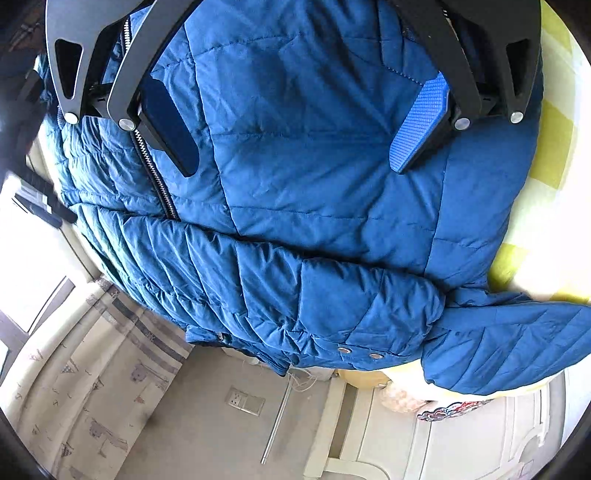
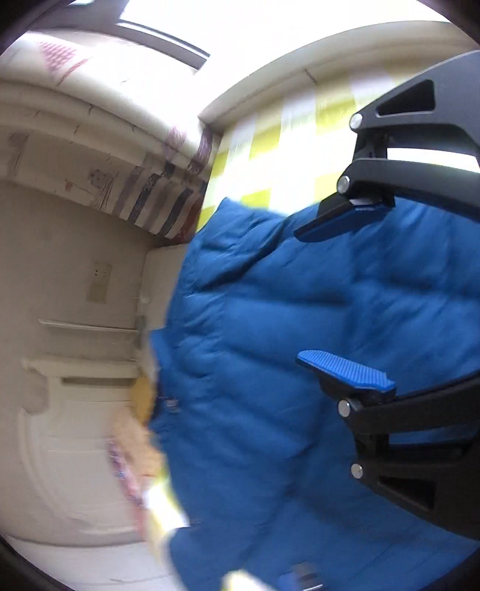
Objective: Fold large clothes
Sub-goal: 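Fold the held sleeve and jacket side across the body with the right gripper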
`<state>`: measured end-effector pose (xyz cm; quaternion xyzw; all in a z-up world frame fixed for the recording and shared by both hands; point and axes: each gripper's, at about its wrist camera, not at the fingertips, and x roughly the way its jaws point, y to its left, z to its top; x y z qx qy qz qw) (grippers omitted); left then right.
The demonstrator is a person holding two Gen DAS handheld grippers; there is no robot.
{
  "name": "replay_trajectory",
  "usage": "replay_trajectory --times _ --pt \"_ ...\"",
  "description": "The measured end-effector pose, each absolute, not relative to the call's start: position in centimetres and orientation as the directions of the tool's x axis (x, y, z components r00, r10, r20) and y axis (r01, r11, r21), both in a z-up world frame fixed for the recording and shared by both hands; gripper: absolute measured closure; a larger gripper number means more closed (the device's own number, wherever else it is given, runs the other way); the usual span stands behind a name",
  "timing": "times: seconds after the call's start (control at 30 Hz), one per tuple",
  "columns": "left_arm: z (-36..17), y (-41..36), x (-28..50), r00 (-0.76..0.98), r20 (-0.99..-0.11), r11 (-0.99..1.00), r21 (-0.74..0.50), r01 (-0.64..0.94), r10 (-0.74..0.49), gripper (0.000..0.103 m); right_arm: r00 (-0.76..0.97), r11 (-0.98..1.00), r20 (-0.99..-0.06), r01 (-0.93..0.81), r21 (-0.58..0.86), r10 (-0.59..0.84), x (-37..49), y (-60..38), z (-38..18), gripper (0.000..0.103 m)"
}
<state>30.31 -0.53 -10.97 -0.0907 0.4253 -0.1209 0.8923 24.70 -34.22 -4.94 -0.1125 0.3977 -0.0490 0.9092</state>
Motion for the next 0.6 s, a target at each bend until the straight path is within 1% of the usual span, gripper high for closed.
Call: replay_trajectory --times 0.07,0.1,0.17,0.23,0.27,0.3,0.33,0.37,0.4,0.5,0.53,0.57,0.6 --pt "-11.0 -0.5 30.4 0.608 -0.739 0.956 -0.258 0.141 -0.290 0.004 0.643 0.947 -0.731 -0.027 -0.320 -0.229 25.3 -33.3 -7.1 0.042" --pt "-11.0 -0.5 30.4 0.609 -0.738 0.955 -0.260 0.141 -0.291 0.004 0.624 0.932 -0.738 -0.043 -0.360 -0.257 25.5 -33.1 -8.0 0.040" --pt "-10.9 -0.6 30.5 0.608 -0.737 0.954 -0.264 0.140 -0.293 0.004 0.636 0.911 -0.712 -0.033 -0.411 -0.298 26.3 -32.0 -8.8 0.033" --pt "-10.9 -0.7 30.5 0.608 -0.738 0.954 -0.264 0.140 -0.293 0.004 0.653 0.888 -0.671 0.003 -0.460 -0.350 27.0 -31.8 -8.8 0.033" --pt "-10.9 -0.7 30.5 0.609 -0.738 0.955 -0.261 0.141 -0.291 0.004 0.664 0.875 -0.646 0.025 -0.484 -0.376 27.7 -31.8 -8.5 0.043" --pt "-10.9 -0.5 30.5 0.609 -0.738 0.955 -0.260 0.141 -0.291 0.004 0.669 0.880 -0.649 0.016 -0.475 -0.363 28.1 -31.9 -8.6 0.064" --pt "-10.9 -0.4 30.5 0.609 -0.738 0.955 -0.261 0.141 -0.291 0.004 0.671 0.891 -0.662 -0.002 -0.454 -0.335 28.4 -32.0 -8.6 0.077" --pt "-10.9 -0.4 30.5 0.609 -0.738 0.955 -0.261 0.141 -0.292 0.004 0.669 0.888 -0.652 0.028 -0.458 -0.357 28.5 -32.3 -8.6 0.094" --pt "-10.9 -0.3 30.5 0.609 -0.737 0.954 -0.263 0.141 -0.293 0.004 0.672 0.897 -0.650 0.049 -0.440 -0.355 28.4 -32.8 -8.5 0.098" --pt "-10.9 -0.1 30.5 0.609 -0.735 0.953 -0.270 0.141 -0.298 0.004 0.682 0.939 -0.660 0.128 -0.319 -0.316 28.0 -35.7 -7.4 0.099" --pt "-10.9 0.0 30.4 0.609 -0.734 0.952 -0.271 0.141 -0.299 0.004 0.678 0.950 -0.674 0.125 -0.288 -0.293 27.8 -36.5 -7.3 0.099" --pt "-10.9 0.0 30.5 0.609 -0.735 0.952 -0.271 0.141 -0.299 0.004 0.680 0.964 -0.691 0.093 -0.250 -0.245 27.7 -36.9 -7.5 0.099" --pt "-10.9 0.0 30.4 0.609 -0.736 0.953 -0.268 0.141 -0.297 0.004 0.674 0.971 -0.708 0.064 -0.229 -0.212 27.7 -37.0 -7.6 0.094"
